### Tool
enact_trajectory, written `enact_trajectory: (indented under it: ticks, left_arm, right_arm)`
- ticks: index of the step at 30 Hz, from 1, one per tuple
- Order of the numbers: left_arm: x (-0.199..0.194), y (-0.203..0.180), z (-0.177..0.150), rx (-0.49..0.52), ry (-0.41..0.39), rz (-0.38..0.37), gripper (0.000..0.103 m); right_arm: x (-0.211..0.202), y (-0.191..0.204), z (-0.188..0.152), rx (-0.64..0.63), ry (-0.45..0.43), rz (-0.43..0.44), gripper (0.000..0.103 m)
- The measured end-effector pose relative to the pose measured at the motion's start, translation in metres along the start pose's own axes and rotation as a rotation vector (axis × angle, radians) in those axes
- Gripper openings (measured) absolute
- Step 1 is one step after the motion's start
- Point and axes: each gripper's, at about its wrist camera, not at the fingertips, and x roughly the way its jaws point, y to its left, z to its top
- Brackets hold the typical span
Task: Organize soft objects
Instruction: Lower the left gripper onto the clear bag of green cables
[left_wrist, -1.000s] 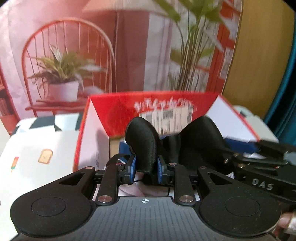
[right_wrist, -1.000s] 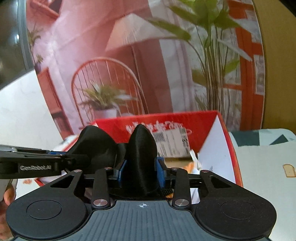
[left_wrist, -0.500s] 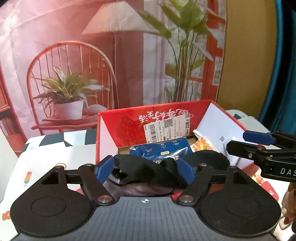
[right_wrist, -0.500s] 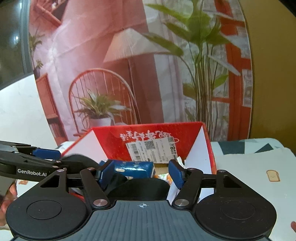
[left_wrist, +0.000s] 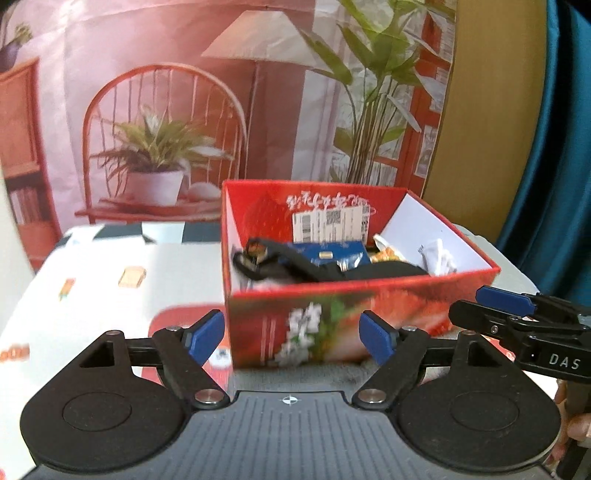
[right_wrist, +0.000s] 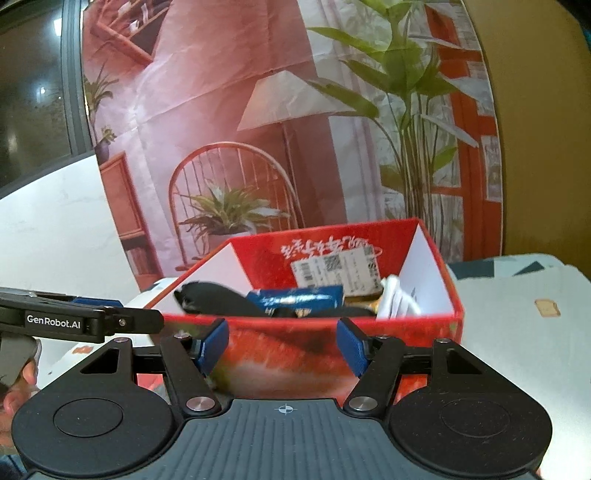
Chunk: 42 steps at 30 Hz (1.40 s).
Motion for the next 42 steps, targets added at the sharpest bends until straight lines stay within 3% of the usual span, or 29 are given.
enact_trajectory:
  ticks: [6, 15, 21, 25, 32, 42]
  left_arm:
    - [-0.006, 0.003, -0.037, -0.041, 0.037, -0.018, 0.082]
    - [0.023, -0.001, -0.084, -0.023, 0.168, 0.035, 0.081]
    - [0.030, 0.000, -0.091, 0.002, 0.187, 0.052, 0.081]
    - [0.035, 0.000, -0.098, -0.010, 0.202, 0.055, 0.083]
    - [0.037, 0.012, -0.104, -0.086, 0.212, 0.046, 0.095]
    - [0.040, 0.010, -0.104, -0.065, 0.224, 0.046, 0.103]
  right_arm:
    - [-0.008, 0.004, -0.024, 0.007, 0.046, -0.004, 0.061]
    - [0.006, 0.010, -0.069, -0.026, 0.196, -0.034, 0.061]
    - [0.017, 0.013, -0.087, -0.064, 0.281, -0.064, 0.062]
    - [0.023, 0.015, -0.094, -0.077, 0.315, -0.067, 0.068]
    - [0.024, 0.009, -0.093, -0.055, 0.314, -0.049, 0.068]
    - [0.025, 0.012, -0.094, -0.040, 0.327, -0.009, 0.068]
